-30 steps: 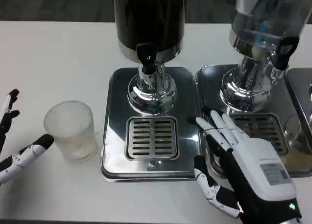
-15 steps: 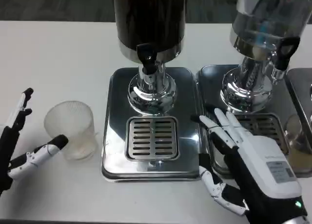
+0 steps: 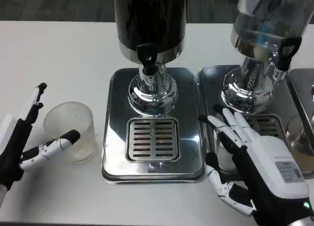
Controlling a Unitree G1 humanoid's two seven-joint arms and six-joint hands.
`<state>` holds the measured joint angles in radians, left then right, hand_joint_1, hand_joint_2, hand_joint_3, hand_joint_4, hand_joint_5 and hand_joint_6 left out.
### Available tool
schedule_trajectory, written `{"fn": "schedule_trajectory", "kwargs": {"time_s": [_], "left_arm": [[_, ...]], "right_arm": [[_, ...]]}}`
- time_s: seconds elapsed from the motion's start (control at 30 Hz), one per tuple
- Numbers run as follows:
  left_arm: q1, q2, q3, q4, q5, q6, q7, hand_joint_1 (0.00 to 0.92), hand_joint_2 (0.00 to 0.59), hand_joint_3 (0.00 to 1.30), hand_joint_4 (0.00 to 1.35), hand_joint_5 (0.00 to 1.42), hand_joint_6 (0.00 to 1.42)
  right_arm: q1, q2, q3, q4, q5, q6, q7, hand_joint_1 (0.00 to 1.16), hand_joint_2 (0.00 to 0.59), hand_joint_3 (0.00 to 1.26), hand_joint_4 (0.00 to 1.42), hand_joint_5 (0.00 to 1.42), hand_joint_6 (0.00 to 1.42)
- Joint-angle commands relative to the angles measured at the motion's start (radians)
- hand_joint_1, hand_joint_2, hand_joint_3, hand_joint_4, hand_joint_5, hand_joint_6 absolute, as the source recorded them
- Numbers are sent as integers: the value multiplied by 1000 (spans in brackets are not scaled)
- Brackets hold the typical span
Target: Grasp the cup under the faucet to collect the drink, then remove the cup.
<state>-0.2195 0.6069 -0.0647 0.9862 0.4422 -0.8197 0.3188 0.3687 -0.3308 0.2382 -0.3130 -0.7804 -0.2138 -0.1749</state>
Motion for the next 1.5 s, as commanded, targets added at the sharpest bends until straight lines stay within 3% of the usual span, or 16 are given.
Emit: {"fn": "schedule_trajectory", "kwargs": {"time_s": [0.03,0.37,0.87,1.3,1.5], "left_arm": [[-33,-3,-27,30,14,19,-6,151,65,0,0,108,139],[-81,4,-88,93,21,40,-21,176,51,0,0,84,117],[-106,1,-129,119,21,74,-14,223,50,0,0,82,106],[-121,-16,-156,126,26,109,12,264,58,0,0,150,160],[-119,-37,-162,130,32,103,59,281,70,7,49,261,241]], "right_arm": [[3,-9,-8,0,10,-12,6,493,578,156,12,0,129],[7,-4,-4,-2,15,-12,8,500,575,165,12,0,140],[11,-2,-3,-10,18,-7,19,504,575,172,21,0,143],[18,-3,-8,-21,32,-6,30,513,581,191,22,0,143],[20,-5,-16,-26,40,-6,40,517,582,195,22,0,143]]}}
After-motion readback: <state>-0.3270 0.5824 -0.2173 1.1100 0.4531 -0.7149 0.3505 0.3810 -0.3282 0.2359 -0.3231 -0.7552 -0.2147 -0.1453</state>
